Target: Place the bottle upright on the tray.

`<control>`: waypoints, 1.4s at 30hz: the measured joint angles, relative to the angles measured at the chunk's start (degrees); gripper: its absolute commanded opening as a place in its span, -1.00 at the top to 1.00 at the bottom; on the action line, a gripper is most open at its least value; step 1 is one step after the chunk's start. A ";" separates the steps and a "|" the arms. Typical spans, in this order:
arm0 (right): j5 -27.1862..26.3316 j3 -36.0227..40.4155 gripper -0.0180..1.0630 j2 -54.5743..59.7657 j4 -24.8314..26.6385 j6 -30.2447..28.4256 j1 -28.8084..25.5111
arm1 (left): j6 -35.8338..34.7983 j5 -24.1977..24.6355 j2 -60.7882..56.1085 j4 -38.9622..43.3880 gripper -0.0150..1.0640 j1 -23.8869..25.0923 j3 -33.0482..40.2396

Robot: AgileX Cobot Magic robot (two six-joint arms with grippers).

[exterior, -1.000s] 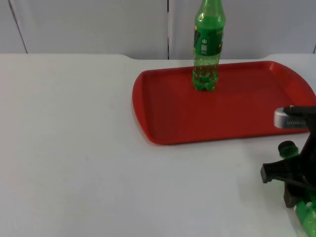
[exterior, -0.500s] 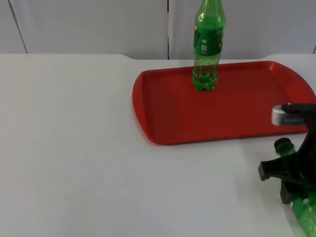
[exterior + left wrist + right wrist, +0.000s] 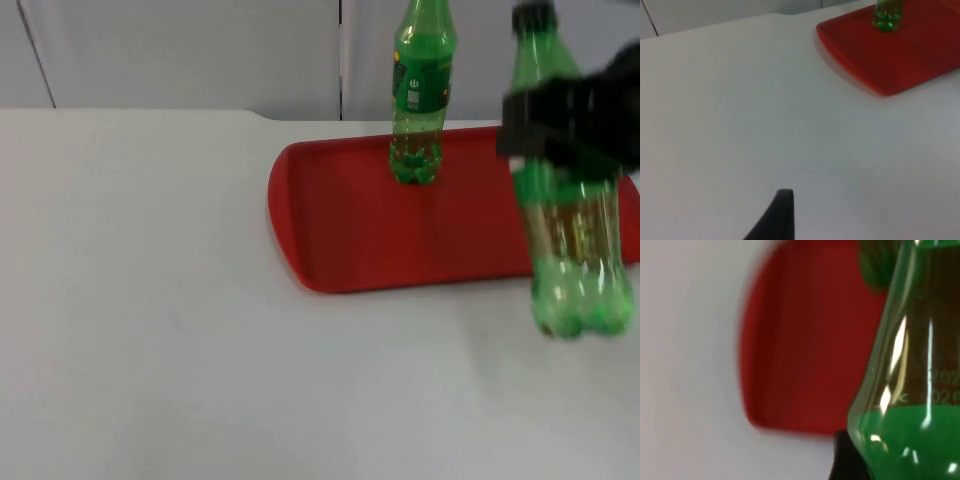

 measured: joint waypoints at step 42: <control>-64.85 -6.22 0.97 23.67 5.83 -25.80 0.00 | 0.00 0.00 0.00 0.00 -0.98 0.00 0.00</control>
